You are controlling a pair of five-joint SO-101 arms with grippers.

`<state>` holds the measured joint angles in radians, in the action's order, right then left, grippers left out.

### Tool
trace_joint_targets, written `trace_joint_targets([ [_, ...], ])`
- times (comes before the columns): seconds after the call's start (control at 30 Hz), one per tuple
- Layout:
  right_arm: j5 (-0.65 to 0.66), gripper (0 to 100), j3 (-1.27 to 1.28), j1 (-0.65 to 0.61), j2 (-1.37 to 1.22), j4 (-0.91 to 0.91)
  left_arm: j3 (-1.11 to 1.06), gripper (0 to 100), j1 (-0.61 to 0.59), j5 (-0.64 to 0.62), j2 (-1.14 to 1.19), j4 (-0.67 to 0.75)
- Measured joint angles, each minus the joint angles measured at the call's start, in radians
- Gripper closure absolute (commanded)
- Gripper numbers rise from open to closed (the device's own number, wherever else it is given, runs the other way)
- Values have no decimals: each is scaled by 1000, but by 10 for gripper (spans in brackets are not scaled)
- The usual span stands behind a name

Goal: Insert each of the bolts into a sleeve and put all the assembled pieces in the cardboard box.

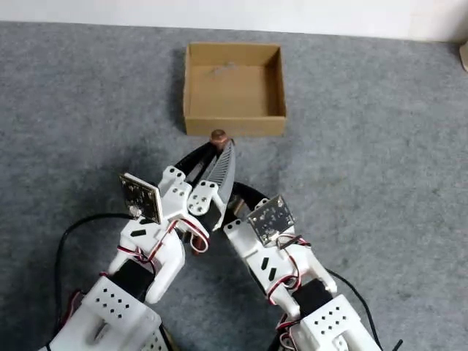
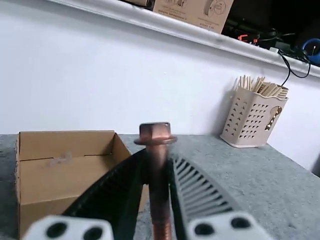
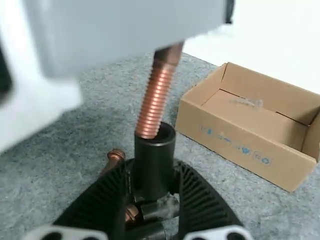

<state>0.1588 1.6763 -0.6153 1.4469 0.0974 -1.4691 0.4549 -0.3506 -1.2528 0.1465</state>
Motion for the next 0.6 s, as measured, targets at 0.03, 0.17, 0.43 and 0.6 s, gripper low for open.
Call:
trace_joint_targets([
  [0.03, 0, 994, 0, 0, 0, 0, -2, 995, 0, 0, 0, 14],
  [0.17, -2, 994, 0, 0, 2, 55, -49, 995, 6, 54, 2, 72],
  [0.43, -124, 994, -74, 5, 2, 255, -98, 995, 44, 117, 3, 78],
  [0.6, -129, 994, -77, 2, 2, 255, -98, 995, 43, 117, 3, 153],
])
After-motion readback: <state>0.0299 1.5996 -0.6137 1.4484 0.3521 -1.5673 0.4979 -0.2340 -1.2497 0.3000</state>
